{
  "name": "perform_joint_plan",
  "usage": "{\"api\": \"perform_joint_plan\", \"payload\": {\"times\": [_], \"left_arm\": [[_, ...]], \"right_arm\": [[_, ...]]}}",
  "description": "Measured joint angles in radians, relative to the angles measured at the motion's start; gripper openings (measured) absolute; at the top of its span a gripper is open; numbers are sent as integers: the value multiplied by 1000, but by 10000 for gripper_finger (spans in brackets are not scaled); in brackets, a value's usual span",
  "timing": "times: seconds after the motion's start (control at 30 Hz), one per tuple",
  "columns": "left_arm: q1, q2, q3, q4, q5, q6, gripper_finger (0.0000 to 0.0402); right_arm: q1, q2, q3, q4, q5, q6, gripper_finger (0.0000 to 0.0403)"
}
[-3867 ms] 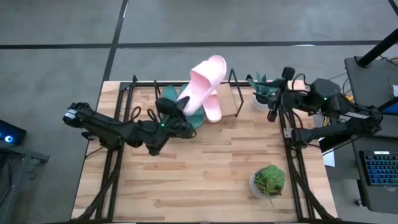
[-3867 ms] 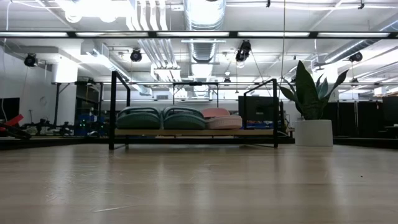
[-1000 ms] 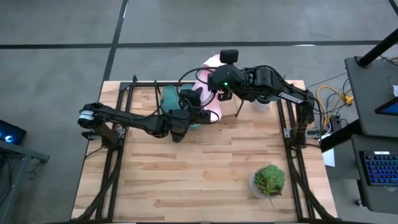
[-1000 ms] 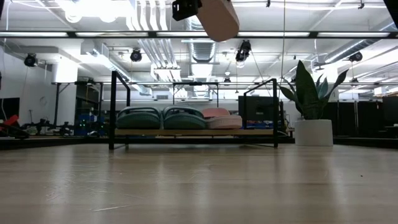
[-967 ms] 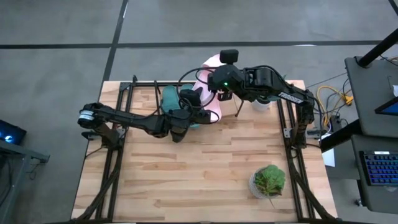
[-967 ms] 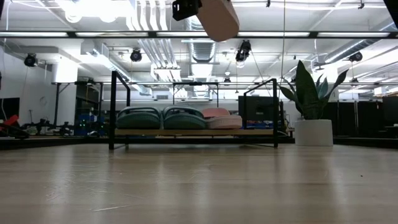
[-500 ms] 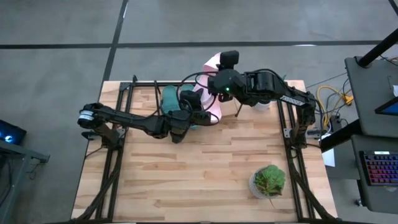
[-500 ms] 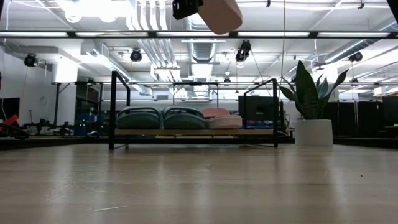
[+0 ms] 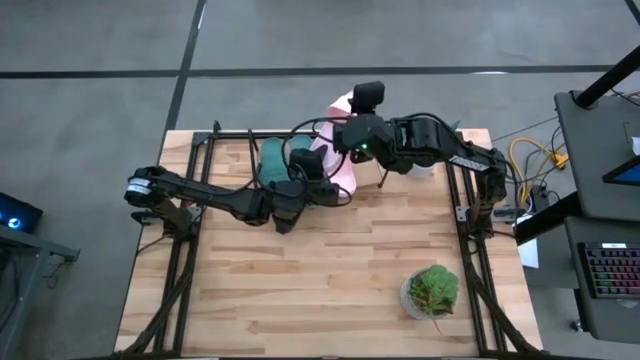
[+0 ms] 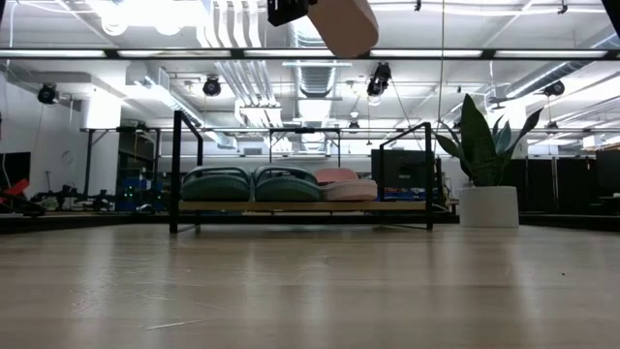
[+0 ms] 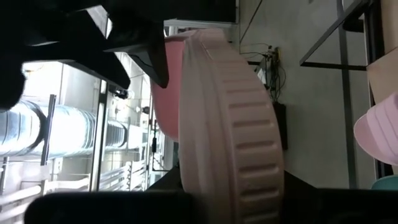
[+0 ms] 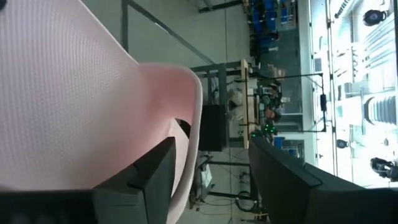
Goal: Pick and place slides into the shelf
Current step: Put the pink slide on the shelf
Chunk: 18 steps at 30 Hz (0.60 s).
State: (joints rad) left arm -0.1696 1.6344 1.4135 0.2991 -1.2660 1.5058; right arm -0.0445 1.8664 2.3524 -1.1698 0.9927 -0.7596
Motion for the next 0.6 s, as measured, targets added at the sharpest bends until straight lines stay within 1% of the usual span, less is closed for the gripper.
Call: {"api": "perform_joint_plan", "payload": {"times": [0.2, 0.33, 0.5, 0.6], "left_arm": [[2, 0, 20, 4, 4, 14, 40], [10, 0, 22, 6, 17, 23, 40], [13, 1, 22, 8, 25, 40, 40], [13, 20, 22, 80, 35, 94, 40]], "right_arm": [[1, 0, 1, 2, -4, 2, 172], [5, 0, 1, 1, -2, 35, 162], [3, 0, 1, -1, -2, 79, 160], [-10, 0, 1, -2, -3, 86, 159]]}}
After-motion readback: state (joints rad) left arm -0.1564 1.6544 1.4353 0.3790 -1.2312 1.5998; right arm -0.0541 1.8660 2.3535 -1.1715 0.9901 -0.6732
